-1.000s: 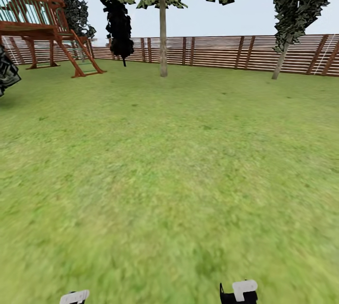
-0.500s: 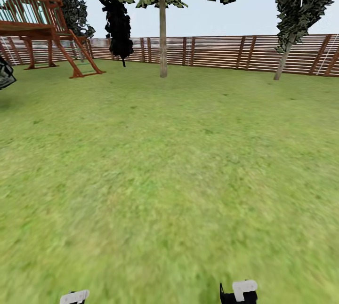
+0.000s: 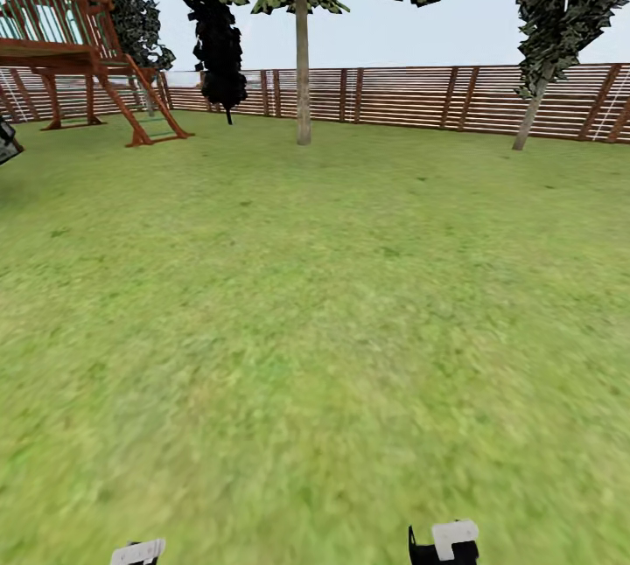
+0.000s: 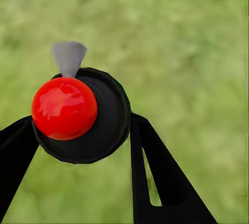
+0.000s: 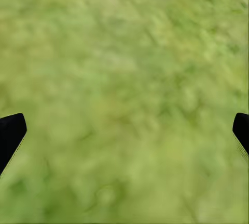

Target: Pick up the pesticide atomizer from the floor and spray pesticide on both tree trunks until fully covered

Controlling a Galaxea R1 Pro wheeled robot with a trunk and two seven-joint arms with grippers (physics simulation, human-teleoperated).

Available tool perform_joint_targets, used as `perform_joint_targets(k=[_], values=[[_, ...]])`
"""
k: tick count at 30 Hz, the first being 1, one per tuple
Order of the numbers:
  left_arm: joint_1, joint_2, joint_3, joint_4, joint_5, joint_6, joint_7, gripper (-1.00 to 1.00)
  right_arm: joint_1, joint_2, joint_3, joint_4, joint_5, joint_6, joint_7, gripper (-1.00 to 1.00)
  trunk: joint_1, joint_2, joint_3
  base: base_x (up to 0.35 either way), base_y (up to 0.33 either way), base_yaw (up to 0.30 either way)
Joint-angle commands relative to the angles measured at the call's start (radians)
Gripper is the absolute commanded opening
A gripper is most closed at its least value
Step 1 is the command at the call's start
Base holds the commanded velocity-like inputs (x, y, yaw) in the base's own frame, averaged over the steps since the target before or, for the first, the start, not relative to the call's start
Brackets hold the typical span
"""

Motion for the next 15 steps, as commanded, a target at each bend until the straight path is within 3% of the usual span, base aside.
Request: perform_joint_targets(k=[1, 15], values=[[-0.001, 0.0, -0.007, 0.001, 0.01, -0.003, -0.004, -1.0, -0.001, 0.0, 0.007, 0.001, 0.005, 0.001, -0.01, 1.0, 0.0, 0.0, -0.001, 0.338, 0.0, 0.0], [-0.001, 0.001, -0.007, 0.001, 0.01, -0.003, -0.004, -1.0, -0.001, 0.0, 0.007, 0.001, 0.005, 0.001, -0.01, 1.0, 0.0, 0.0, -0.001, 0.338, 0.0, 0.0]])
